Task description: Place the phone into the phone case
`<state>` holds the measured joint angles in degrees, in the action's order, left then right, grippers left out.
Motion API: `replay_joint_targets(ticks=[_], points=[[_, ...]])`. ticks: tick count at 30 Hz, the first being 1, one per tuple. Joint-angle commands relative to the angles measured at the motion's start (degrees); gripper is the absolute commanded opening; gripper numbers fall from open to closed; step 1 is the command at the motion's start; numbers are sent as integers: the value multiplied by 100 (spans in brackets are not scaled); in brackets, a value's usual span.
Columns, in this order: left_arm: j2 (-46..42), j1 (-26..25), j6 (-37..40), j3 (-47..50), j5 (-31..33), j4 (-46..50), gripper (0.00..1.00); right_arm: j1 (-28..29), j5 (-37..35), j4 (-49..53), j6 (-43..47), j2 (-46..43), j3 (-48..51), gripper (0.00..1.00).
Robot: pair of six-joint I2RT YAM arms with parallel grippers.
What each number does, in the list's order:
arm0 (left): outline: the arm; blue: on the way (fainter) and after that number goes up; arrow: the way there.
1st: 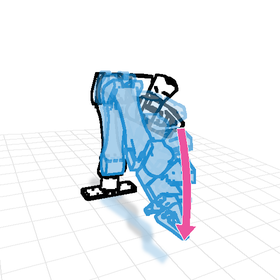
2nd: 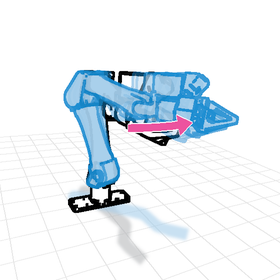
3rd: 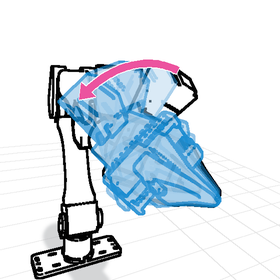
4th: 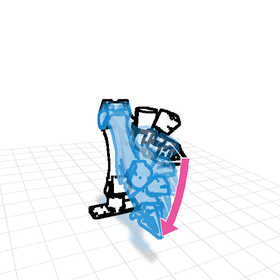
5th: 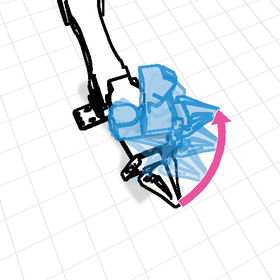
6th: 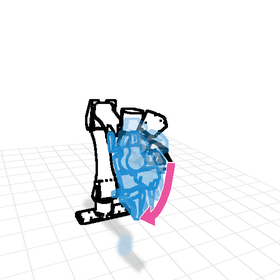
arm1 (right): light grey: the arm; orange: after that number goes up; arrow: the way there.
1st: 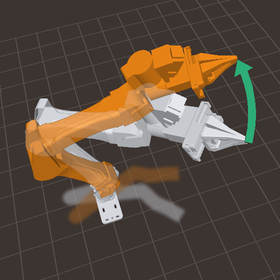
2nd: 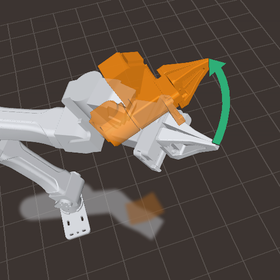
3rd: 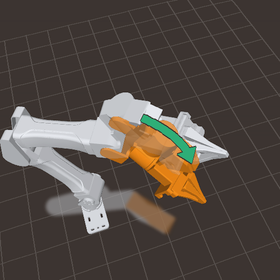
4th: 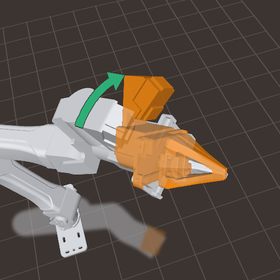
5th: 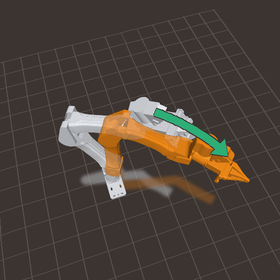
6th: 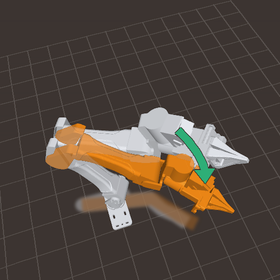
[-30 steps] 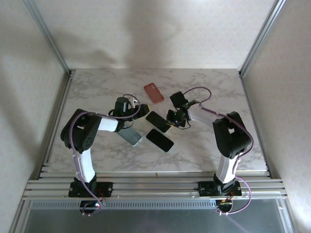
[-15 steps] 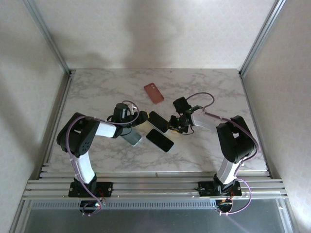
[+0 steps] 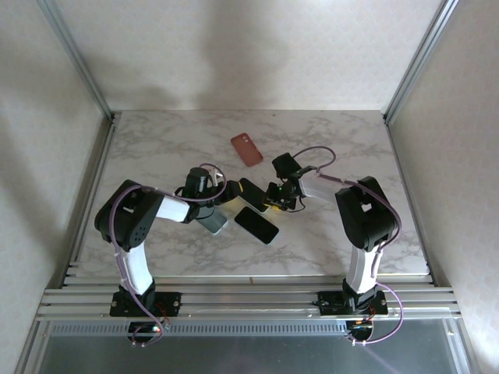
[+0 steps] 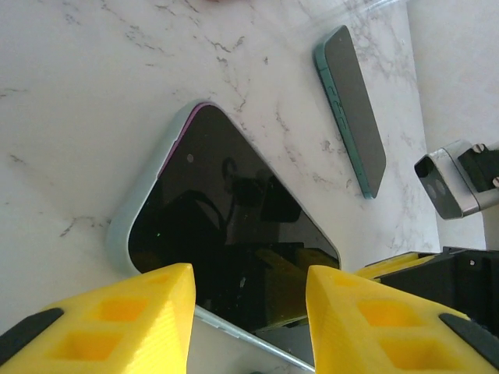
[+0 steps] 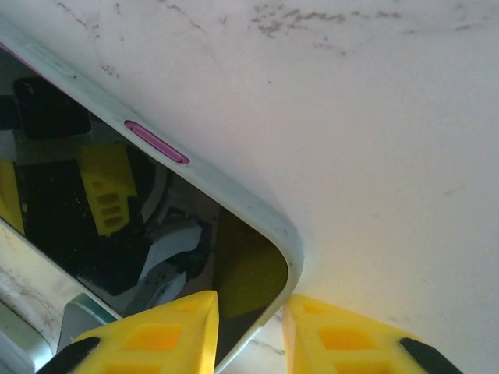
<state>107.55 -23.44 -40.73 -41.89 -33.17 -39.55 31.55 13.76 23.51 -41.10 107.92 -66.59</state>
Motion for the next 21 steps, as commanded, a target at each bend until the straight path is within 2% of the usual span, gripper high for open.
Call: replay_joint_targets(ticks=[1,13,21], points=[[104,-38,-22,-133,-14,-154,41,86,73,38,93,171,-267,28],[197,87,-79,-400,392,14,41,219,161,28,-45,669,-971,27],[-253,382,-133,-189,529,220,41,286,309,5,-161,1030,-1477,27]])
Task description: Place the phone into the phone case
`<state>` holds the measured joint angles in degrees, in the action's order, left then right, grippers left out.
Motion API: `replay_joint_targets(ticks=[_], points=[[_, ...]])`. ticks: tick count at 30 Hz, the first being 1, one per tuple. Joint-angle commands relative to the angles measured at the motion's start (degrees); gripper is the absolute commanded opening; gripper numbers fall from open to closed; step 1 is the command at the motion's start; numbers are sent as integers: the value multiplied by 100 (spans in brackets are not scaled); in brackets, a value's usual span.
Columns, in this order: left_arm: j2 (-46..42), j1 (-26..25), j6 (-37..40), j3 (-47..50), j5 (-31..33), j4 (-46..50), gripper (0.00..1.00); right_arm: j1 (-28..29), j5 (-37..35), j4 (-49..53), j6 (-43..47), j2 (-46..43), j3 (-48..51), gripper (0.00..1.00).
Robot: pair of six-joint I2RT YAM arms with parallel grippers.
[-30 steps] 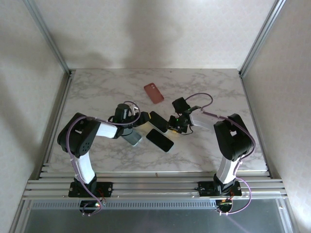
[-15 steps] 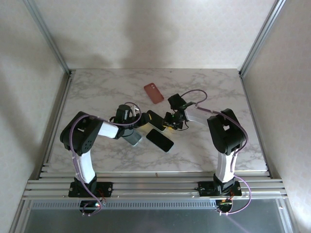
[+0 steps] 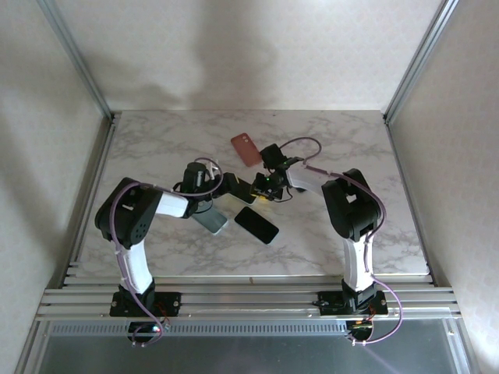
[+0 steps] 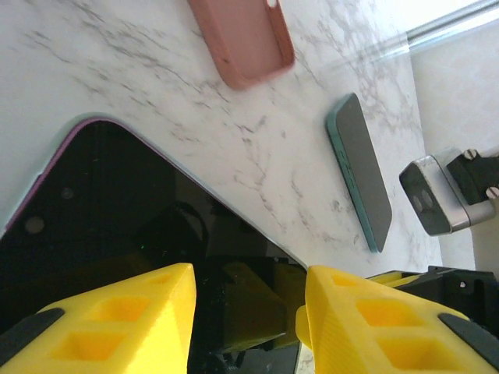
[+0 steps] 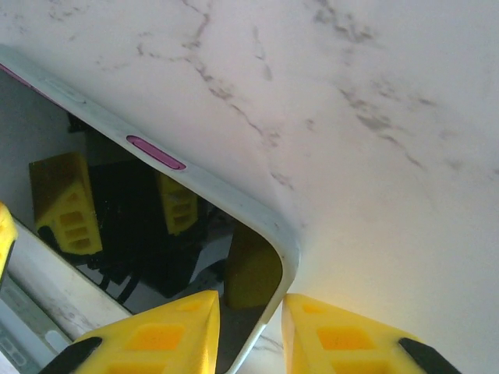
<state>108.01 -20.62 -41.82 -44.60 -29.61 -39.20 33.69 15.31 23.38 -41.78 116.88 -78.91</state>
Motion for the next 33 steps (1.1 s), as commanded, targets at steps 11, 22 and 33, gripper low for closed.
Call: replay_joint_targets(ticks=[11,22,33], points=[[-854,111,140,557,377,1081,41,111,268,-8,-158,374,-479,27],[-515,111,249,184,436,1226,41,167,307,11,-174,519,-673,27],[142,345,187,-473,502,1028,40,278,341,132,-208,807,-1210,27]])
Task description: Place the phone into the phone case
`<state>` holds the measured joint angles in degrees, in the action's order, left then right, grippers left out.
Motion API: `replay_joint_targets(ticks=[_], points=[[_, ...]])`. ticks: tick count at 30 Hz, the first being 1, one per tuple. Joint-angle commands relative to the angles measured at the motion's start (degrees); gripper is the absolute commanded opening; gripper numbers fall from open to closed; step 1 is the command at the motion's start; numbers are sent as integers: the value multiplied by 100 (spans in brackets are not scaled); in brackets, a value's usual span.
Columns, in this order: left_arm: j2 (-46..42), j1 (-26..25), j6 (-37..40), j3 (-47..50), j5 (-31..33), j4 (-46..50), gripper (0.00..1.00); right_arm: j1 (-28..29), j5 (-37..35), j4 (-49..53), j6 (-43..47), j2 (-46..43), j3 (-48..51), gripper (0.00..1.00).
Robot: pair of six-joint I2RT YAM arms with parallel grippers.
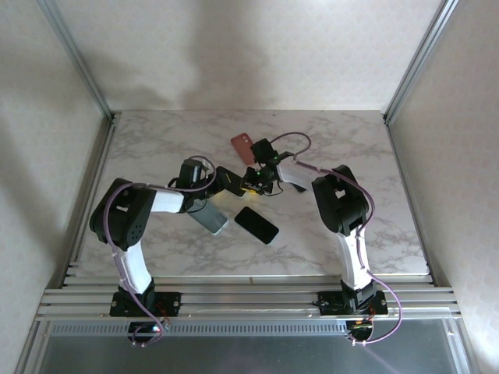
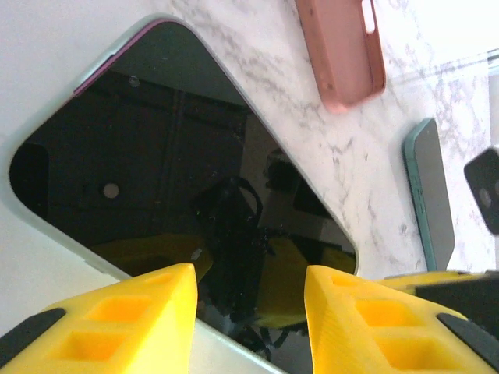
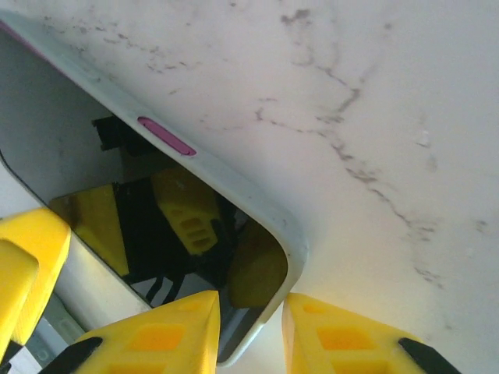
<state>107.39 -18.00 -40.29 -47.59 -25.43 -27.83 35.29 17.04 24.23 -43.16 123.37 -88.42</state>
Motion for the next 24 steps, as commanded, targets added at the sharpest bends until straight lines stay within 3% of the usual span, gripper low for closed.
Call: replay_joint_targets(ticks=[1,13,24], points=[[266,118,22,-218,75,-147,40,127,174,62,-78,196,-325,27],[647,601,98,-670,47,-241,40,233,233,128,-231,663,-1037,27],[85,1055,241,-296,165,-135,40,424,353,251,-378,1365,-2031,27]])
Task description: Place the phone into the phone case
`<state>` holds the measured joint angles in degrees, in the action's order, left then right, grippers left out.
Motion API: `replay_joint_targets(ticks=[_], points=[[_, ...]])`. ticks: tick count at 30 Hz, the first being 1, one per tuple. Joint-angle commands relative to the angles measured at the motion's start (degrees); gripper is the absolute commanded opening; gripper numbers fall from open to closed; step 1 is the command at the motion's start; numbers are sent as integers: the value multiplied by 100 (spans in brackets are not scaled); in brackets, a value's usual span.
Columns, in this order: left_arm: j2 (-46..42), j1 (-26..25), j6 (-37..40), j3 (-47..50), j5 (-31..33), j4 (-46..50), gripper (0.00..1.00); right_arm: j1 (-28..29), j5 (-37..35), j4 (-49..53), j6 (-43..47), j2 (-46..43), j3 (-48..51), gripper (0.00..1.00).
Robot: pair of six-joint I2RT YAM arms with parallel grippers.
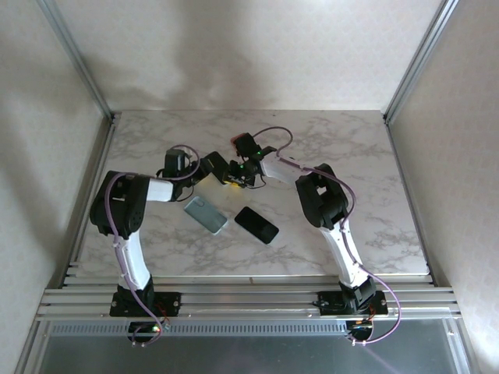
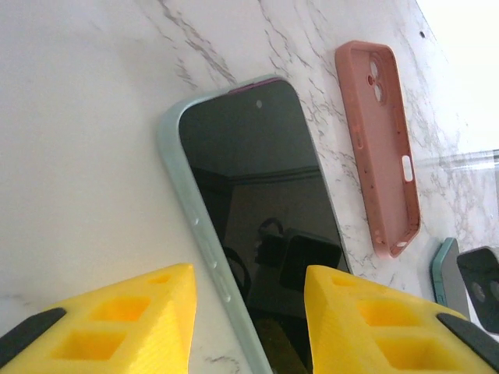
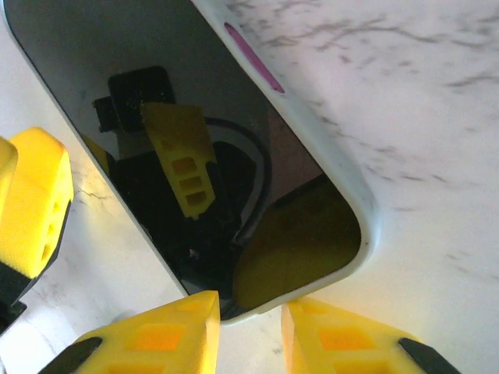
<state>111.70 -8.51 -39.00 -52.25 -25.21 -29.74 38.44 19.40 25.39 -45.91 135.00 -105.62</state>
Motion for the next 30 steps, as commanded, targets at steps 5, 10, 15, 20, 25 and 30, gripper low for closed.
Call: replay_joint_targets(ticks=[5,10,15,20,25,30], points=[[-793,208,77,520,209,51,40,214,194,186,-159,481,-754,27],[-1120,245,42,738,228,82,41,317,246,264,-187,719,-1216,27],[-1280,262,16,852,264,107,41,375,264,388,-101,763,-1504,28],[-1331,276,-2,923,275,91,41,341,128,344,107,255,-1038,29],[-1390,273,13,995,293,95,41,86,69,39,108,-105,-508,30],[-1432,280,50,1032,304,142,41,-116,31,27,179,35,-633,30]])
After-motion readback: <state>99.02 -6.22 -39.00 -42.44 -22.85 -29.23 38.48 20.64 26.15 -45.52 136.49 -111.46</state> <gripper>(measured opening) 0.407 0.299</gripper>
